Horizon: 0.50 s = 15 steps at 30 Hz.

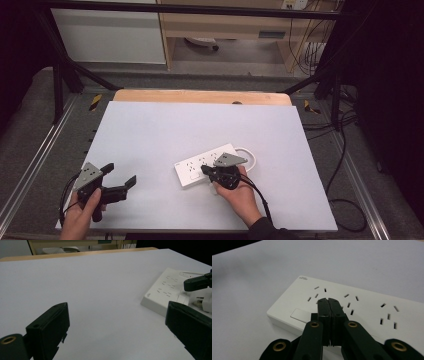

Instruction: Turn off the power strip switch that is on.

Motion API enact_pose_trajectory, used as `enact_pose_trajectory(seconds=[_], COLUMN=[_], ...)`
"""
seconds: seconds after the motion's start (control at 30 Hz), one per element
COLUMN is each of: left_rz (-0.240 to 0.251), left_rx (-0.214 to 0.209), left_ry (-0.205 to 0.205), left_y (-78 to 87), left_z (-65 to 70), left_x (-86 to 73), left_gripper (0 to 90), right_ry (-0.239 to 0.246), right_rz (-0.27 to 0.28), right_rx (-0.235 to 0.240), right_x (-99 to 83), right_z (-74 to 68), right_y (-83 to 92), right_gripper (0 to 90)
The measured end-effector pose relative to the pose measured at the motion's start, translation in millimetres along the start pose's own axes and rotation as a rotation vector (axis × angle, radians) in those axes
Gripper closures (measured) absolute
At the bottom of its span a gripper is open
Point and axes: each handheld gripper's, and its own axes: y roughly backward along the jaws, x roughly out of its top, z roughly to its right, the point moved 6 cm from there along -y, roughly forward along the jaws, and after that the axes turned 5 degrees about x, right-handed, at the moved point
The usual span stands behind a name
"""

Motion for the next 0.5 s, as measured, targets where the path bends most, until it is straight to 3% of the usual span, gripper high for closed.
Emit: enact_pose_trajectory(seconds=[0.5], left_rz=[0.000], left_rx=[0.000], left_ry=[0.000], left_y=[0.0], left_z=[0.0], left_x=[-0.1], left_gripper=[5.3], right_ry=[-0.017], right_rz=[0.046], right_rx=[-0.004], right_x=[7.3], right_z=[1.4], right_y=[4.9], right_gripper=[74.7])
